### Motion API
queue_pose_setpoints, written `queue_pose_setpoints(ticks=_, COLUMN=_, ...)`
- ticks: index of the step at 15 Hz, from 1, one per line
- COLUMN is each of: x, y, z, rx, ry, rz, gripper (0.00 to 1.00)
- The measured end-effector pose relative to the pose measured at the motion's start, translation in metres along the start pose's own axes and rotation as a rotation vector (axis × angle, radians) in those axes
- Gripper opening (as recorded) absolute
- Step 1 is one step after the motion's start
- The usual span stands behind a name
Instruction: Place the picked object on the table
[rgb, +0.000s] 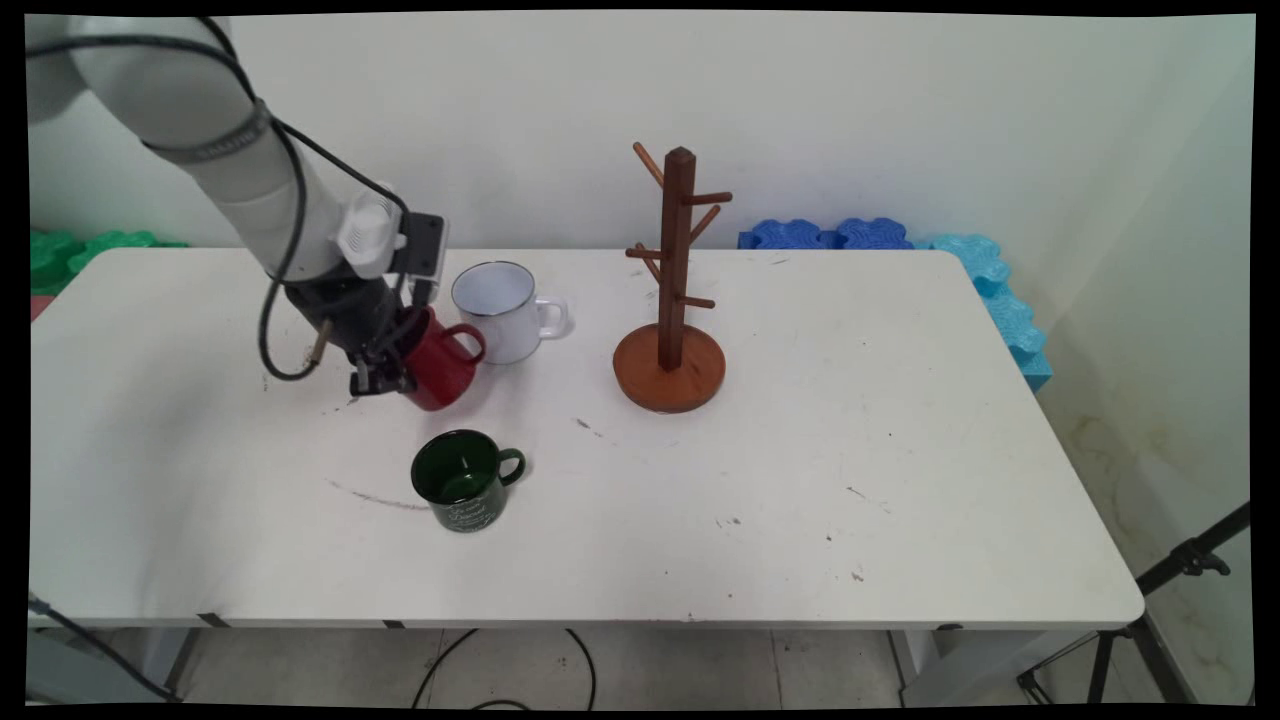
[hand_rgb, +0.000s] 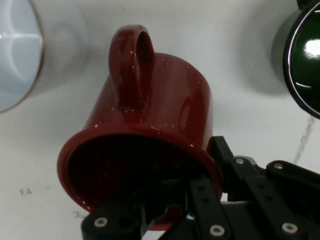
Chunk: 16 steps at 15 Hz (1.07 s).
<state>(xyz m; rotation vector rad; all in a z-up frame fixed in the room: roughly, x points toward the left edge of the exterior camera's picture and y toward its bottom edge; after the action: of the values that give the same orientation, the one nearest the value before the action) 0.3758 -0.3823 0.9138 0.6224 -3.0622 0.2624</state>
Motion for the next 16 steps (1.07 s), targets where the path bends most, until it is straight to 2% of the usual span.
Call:
queue_pose_setpoints(ticks=9, x=0.021, y=-0.004, z=0.034, rx=-0.006, ry=-0.027, rz=-0.007, gripper=0.0)
queue_pose_setpoints(ticks=10, x=0.023, y=-0.004, z=0.037, rx=-0.007, ry=-0.028, rz=-0.008, gripper=1.0)
queue_pose_setpoints(ticks=16, x=0.034, y=-0.001, z=0.047, rx=-0.021, ry=-0.013, rz=-0.009, gripper=1.0)
